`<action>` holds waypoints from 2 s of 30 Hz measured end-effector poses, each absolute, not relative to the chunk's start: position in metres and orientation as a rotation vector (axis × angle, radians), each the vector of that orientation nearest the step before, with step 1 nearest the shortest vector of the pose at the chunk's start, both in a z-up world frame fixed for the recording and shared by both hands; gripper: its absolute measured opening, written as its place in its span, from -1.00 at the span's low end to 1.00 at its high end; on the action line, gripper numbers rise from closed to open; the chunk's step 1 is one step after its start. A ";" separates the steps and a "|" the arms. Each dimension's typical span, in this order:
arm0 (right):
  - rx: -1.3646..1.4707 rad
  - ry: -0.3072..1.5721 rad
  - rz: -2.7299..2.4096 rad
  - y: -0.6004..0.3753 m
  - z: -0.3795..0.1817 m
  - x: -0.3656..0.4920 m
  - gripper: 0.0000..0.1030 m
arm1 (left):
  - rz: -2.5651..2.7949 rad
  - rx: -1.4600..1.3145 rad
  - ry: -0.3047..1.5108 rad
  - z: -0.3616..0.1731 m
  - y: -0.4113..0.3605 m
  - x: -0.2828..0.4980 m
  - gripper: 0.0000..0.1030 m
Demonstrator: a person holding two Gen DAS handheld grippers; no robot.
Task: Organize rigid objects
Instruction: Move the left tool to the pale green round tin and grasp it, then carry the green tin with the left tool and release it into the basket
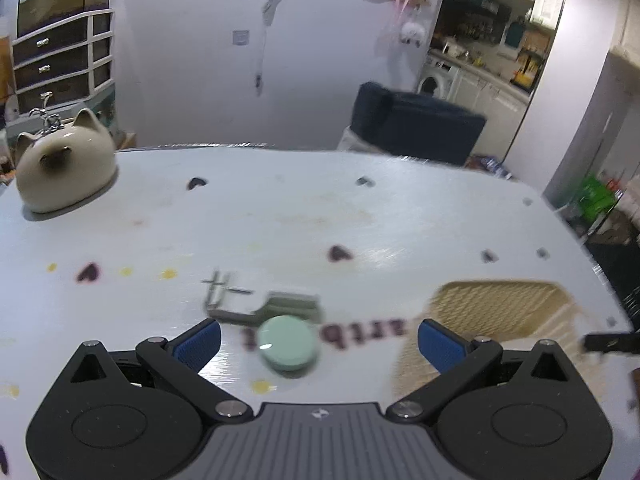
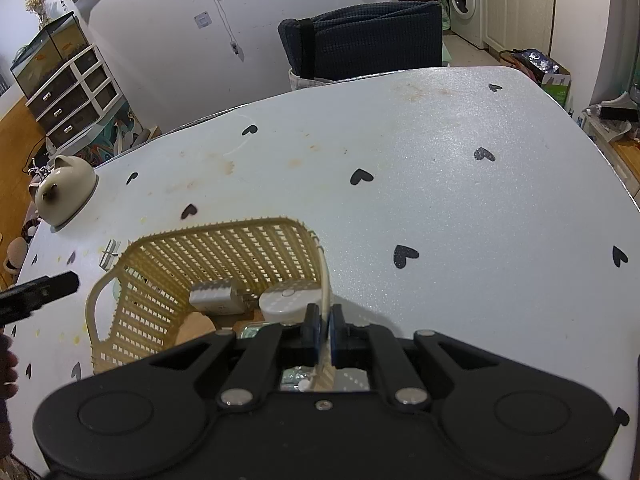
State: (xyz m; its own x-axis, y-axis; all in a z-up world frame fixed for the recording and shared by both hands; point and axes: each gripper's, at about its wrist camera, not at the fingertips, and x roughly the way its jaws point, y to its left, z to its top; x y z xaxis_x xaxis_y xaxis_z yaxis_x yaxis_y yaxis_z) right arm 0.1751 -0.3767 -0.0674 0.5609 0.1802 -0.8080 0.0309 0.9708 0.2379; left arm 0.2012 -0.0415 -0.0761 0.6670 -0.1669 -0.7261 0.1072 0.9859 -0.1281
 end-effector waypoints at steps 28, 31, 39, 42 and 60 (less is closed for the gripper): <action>0.250 0.977 0.084 -0.377 -0.068 0.175 -0.90 | -0.204 0.042 0.882 -0.153 -0.045 0.246 0.23; 0.250 0.978 0.084 -0.377 -0.068 0.175 -0.90 | -0.209 0.081 0.879 -0.153 -0.049 0.245 0.04; 0.248 0.979 0.084 -0.377 -0.069 0.175 -0.90 | -0.221 0.089 0.873 -0.152 -0.049 0.233 -0.02; 0.245 0.979 0.084 -0.377 -0.069 0.176 -0.90 | -0.224 0.058 0.881 -0.151 -0.046 0.228 -0.02; 0.245 0.979 0.084 -0.377 -0.069 0.176 -0.90 | -0.234 -0.149 0.757 -0.080 -0.033 0.193 -0.02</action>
State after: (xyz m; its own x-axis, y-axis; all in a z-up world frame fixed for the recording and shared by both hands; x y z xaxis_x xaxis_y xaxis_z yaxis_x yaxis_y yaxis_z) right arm 0.1758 -0.3768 -0.0688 0.5569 0.1805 -0.8107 0.0400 0.9691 0.2433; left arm 0.1933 -0.0328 -0.0797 0.7024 -0.2629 -0.6614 0.1564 0.9636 -0.2169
